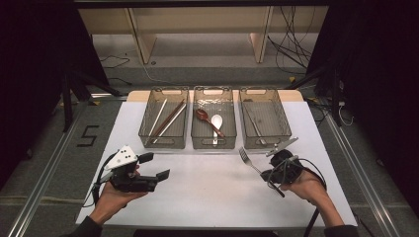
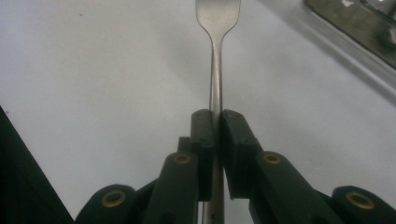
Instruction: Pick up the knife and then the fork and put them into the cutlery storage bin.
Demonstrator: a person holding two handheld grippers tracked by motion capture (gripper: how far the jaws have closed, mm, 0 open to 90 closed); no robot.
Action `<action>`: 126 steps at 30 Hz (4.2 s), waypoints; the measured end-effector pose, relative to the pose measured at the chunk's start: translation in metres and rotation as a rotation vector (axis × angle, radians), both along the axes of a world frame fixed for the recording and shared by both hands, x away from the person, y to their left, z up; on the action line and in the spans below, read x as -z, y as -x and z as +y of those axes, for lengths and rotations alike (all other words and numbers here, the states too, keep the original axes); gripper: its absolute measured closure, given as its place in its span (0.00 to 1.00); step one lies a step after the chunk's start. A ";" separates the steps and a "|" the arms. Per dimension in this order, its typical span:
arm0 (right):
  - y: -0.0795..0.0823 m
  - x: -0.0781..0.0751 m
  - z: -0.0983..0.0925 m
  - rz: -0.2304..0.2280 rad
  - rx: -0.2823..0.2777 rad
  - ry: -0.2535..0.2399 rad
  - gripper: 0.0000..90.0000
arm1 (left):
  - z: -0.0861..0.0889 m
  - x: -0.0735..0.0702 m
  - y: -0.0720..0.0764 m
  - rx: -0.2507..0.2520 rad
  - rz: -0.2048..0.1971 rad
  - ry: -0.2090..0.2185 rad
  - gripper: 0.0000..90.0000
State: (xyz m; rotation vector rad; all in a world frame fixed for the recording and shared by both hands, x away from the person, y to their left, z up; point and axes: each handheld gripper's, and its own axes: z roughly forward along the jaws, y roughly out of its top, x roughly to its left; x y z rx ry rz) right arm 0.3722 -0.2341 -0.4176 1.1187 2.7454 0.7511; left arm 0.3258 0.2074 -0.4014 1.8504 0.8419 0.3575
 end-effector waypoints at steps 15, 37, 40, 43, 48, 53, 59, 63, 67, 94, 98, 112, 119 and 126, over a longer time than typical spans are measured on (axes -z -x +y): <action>-0.021 -0.024 -0.025 -0.073 0.116 -0.140 0.94 | 0.000 0.000 0.000 -0.007 0.001 0.007 0.17; -0.046 -0.035 -0.040 -0.127 0.214 -0.235 0.94 | 0.000 0.000 -0.001 -0.011 0.001 0.013 0.17; -0.049 -0.038 -0.041 -0.134 0.225 -0.241 0.94 | 0.001 0.000 -0.001 -0.010 0.002 0.011 0.17; -0.052 -0.040 -0.041 -0.141 0.231 -0.243 0.94 | 0.001 -0.001 0.000 -0.012 -0.001 0.021 0.17; -0.055 -0.045 -0.041 -0.151 0.245 -0.248 0.94 | 0.002 -0.001 0.000 -0.007 -0.004 0.015 0.17; -0.063 -0.053 -0.043 -0.168 0.267 -0.263 0.94 | 0.001 -0.001 0.000 -0.010 -0.003 0.021 0.17; -0.078 -0.061 -0.039 -0.169 0.288 -0.261 0.94 | 0.001 -0.001 0.000 -0.010 -0.003 0.021 0.17; -0.088 -0.064 -0.038 -0.173 0.307 -0.258 0.94 | 0.002 -0.001 0.000 -0.009 -0.002 0.024 0.17; -0.098 -0.067 -0.038 -0.173 0.333 -0.255 0.94 | 0.002 -0.001 0.000 -0.011 -0.003 0.025 0.17; -0.143 -0.073 -0.025 -0.160 0.410 -0.220 0.94 | 0.002 -0.002 0.000 -0.008 -0.002 0.026 0.17; -0.150 -0.072 -0.022 -0.155 0.425 -0.214 0.94 | 0.003 -0.002 0.000 -0.007 -0.003 0.027 0.17; -0.164 -0.062 -0.016 -0.132 0.487 -0.181 0.94 | 0.003 -0.002 0.001 -0.006 -0.004 0.029 0.17; -0.167 -0.058 -0.012 -0.136 0.505 -0.174 0.93 | 0.002 -0.002 0.001 -0.005 -0.005 0.029 0.17; -0.170 -0.054 -0.009 -0.137 0.514 -0.164 0.93 | 0.003 -0.003 0.001 -0.004 -0.006 0.031 0.17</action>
